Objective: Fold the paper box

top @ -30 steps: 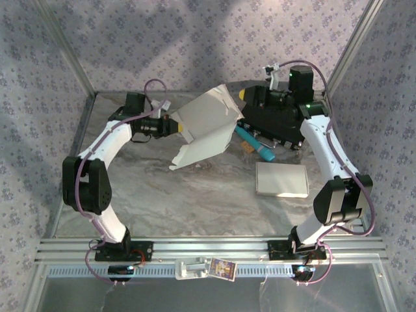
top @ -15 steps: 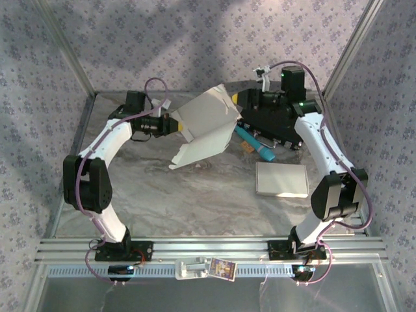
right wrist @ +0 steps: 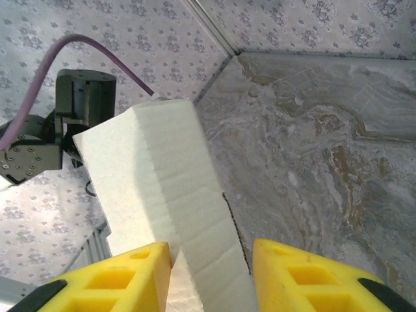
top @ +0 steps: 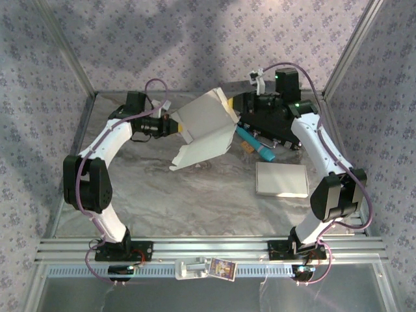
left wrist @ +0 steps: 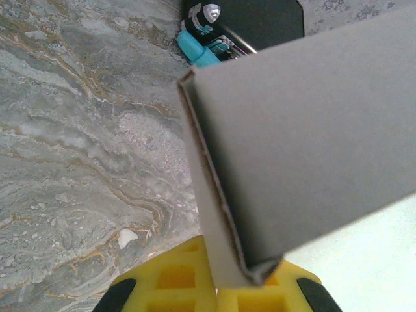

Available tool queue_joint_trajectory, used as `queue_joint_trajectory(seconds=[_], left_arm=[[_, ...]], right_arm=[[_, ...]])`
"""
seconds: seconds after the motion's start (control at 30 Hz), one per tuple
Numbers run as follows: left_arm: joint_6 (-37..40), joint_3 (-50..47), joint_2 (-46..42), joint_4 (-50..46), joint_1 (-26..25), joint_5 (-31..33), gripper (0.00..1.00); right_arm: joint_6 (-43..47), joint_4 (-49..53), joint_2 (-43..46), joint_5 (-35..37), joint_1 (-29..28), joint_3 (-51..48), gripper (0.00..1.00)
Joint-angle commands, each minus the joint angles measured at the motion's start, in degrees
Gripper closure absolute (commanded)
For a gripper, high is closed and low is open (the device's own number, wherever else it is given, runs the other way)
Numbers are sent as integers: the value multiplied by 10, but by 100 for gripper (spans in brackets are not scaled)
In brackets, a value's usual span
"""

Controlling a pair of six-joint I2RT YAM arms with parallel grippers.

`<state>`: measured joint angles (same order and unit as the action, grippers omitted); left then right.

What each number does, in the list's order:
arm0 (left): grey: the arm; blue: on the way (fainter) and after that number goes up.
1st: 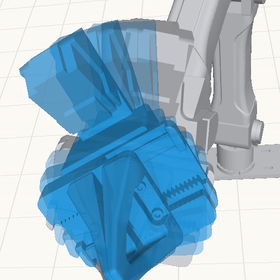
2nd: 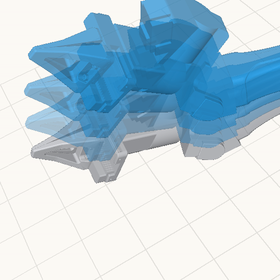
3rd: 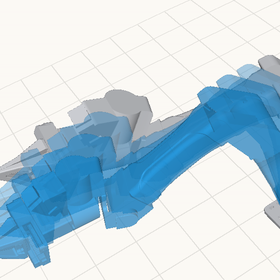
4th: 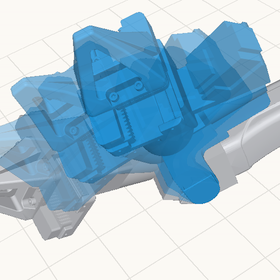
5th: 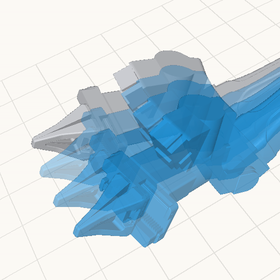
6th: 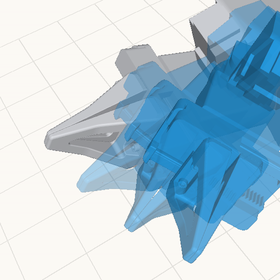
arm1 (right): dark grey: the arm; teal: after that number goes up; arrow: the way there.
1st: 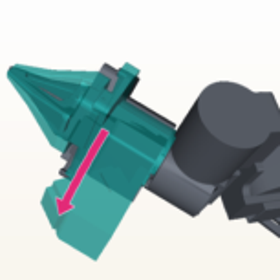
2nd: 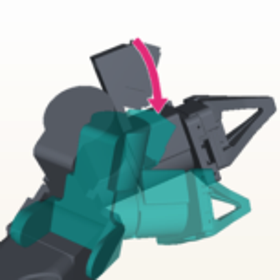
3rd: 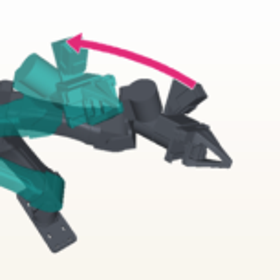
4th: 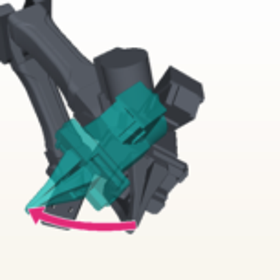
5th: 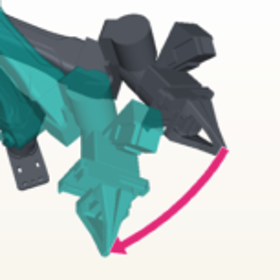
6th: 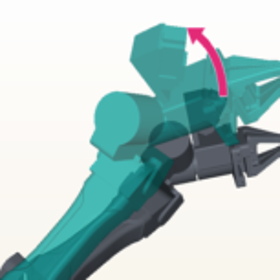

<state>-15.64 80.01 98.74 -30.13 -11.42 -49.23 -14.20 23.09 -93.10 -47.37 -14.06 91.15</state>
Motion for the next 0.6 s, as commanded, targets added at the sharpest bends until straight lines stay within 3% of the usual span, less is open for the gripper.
queue_joint_trajectory(seconds=[0.0,0.33,0.57], left_arm=[[12,15,0,-1,-10,-16,100],[13,12,-9,-2,-13,-7,100],[16,11,-11,-8,-16,2,100]], right_arm=[[43,40,13,45,-10,24,61],[111,96,3,137,-39,58,59],[127,107,6,140,-55,69,56]])
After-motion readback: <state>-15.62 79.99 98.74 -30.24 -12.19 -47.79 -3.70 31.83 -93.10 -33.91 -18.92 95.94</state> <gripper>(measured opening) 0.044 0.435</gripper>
